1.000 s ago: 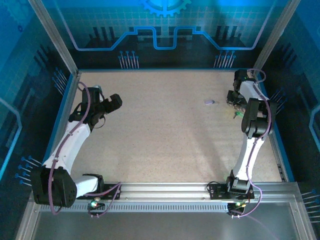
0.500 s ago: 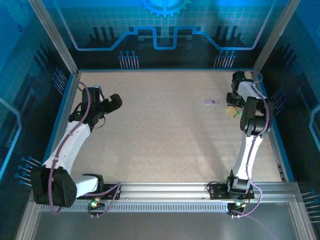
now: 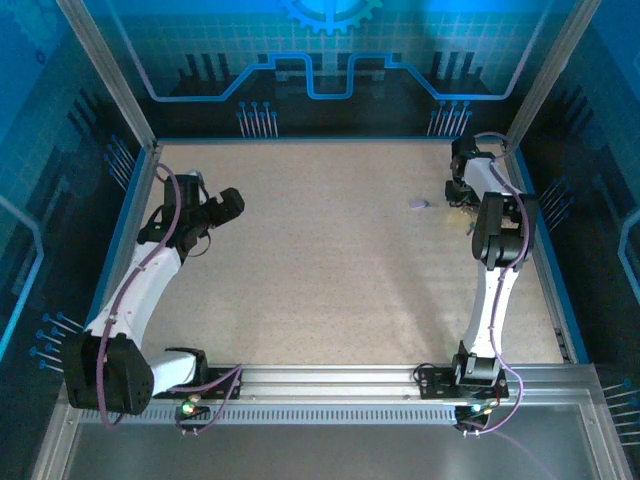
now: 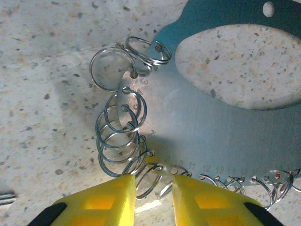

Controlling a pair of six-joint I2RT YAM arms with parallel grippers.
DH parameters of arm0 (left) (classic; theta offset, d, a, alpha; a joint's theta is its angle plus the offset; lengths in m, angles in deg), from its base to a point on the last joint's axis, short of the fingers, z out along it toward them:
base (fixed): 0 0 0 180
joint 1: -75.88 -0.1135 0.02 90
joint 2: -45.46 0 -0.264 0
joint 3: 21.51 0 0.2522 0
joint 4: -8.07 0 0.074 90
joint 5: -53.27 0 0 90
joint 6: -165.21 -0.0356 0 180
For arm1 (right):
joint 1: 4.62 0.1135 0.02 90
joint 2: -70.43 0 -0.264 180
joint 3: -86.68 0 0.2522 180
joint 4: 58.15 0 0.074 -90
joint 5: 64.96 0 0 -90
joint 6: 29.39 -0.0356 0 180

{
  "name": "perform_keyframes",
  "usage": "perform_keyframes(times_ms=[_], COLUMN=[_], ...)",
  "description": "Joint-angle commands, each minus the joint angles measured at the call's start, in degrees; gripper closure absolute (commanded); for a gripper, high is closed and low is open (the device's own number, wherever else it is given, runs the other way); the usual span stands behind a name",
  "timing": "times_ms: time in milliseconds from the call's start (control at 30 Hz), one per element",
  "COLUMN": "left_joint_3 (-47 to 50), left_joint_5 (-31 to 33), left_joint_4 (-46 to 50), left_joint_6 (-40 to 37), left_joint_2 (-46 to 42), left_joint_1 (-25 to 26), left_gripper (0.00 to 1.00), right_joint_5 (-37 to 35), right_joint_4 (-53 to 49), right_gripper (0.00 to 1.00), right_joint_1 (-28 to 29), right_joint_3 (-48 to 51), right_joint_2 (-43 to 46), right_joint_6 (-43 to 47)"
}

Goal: Put the keys on the keyring

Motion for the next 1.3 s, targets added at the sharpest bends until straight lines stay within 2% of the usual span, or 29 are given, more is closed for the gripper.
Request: perform_keyframes(times_ms=[0,200,433,600,1033,1267], left_joint_3=[-0.73,-0.82,-1.16,-0.91,-0.90,-0.82], left_joint_5=[-0.39,-0.49,-0.95,-0.92,-1.04,-0.97], left_joint_4=[0.85,1.08,1.14,0.44,0.57,0.69], left_joint_6=[0.24,0.17,0.15,0.08,0.22,0.06], left_joint_2=[-0.70,-0.54,-0.41,-0.79,-0.75,-0.86], left_joint_1=[0.34,0.33,0.33,0.31,0.33,0.33], left_gripper=[0.01,0.01,0.01,0.01,0.01,0.01], right_joint_5=[-2.12,4.37,-0.49,2.87,7.22,8.25], right_joint_4=[-2.43,-2.57,-5.70,-8.40,-10.91,-11.57], right_gripper=[0.72,0.72,0.72,0.72,0.64,0.63], right_joint_1=[-0.11,-1.75,-3.34,-5.51,-6.05,-5.98], right_joint_3=[-1.33,-0.19,-2.35,-4.29,-9.79,-10.03], right_joint_2=[-1.05,2.88,4.16,1.90,-2.48,-5.18], right_joint_6=[-0.17,-5.66,-15.74,-22.23,-26.20,-27.72])
